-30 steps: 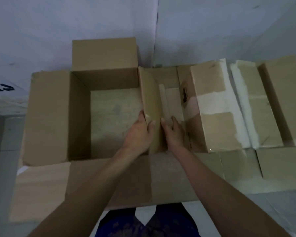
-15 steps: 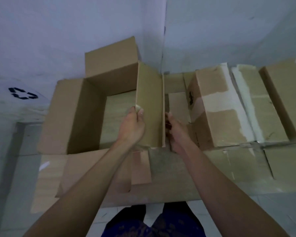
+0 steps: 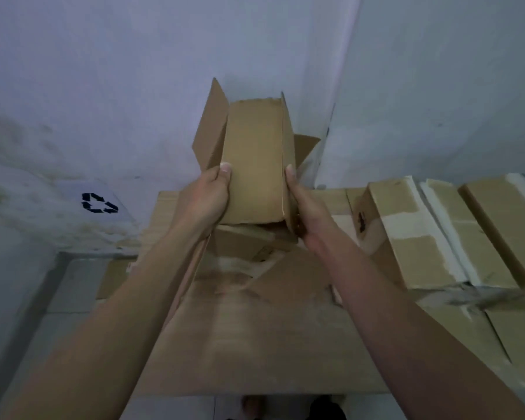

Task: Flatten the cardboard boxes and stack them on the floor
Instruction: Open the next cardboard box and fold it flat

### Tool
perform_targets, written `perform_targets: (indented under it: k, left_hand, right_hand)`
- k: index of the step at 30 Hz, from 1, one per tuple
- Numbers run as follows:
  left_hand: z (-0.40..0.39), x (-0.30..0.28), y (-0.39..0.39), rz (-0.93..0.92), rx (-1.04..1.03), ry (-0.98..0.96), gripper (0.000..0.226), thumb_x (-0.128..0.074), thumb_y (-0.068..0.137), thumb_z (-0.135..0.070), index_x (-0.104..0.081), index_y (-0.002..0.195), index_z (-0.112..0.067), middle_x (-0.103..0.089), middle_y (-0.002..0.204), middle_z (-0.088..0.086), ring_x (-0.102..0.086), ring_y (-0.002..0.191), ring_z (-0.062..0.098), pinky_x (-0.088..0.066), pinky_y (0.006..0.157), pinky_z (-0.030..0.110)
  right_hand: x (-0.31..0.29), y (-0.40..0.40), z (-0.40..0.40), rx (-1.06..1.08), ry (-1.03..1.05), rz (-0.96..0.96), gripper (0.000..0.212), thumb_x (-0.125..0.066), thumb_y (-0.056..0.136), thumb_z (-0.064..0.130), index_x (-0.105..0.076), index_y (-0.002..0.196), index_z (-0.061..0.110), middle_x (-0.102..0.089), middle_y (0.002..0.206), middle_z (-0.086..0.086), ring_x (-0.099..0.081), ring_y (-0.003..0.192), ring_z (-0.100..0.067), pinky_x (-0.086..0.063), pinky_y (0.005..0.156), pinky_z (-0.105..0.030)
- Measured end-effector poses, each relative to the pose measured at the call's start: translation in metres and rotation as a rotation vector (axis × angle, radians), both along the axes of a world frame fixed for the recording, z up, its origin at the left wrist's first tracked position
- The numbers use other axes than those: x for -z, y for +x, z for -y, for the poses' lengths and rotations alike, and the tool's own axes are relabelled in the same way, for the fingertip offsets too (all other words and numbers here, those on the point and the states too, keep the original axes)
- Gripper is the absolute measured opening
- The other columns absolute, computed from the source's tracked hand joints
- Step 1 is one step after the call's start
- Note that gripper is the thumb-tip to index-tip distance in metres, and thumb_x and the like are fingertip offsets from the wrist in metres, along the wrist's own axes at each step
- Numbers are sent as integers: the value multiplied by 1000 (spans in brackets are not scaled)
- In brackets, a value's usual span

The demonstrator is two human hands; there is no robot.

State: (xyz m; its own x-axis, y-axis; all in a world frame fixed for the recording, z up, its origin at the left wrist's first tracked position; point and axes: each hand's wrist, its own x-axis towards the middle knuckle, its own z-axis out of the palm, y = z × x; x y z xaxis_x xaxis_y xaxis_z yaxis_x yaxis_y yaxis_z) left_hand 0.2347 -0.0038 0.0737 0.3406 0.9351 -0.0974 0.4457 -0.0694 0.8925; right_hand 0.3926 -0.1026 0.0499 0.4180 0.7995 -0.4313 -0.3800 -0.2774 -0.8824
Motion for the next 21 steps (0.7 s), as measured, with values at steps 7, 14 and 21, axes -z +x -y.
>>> perform_targets:
  k: [7,14,21]
  left_hand:
    - [26,-28,-39,233,-44,-198,44,-37,104,-43,-62,121,-12,-67,108,0,-64,97,15,-50,84,32]
    - [69,73,-87,142,-69,-438,58,-41,92,-66,-62,126,-24,-64,128,2,-60,116,23,-45,105,46]
    - [139,62,-93,227,-76,-621,52,-34,97,-64,-64,116,-25,-72,102,-2,-67,93,15,-54,68,31]
  right_hand:
    - [-46,-35,18,55,121,244,82,-78,64,73,-64,127,22,-72,116,7,-69,100,-11,-57,88,-31]
    - [24,-85,73,6,-38,240,85,-74,64,78,-56,135,35,-66,124,15,-62,112,-12,-52,100,-42]
    - [50,-103,110,-117,-170,284,102,-68,52,91,-51,137,38,-60,133,7,-59,121,-22,-48,103,-52]
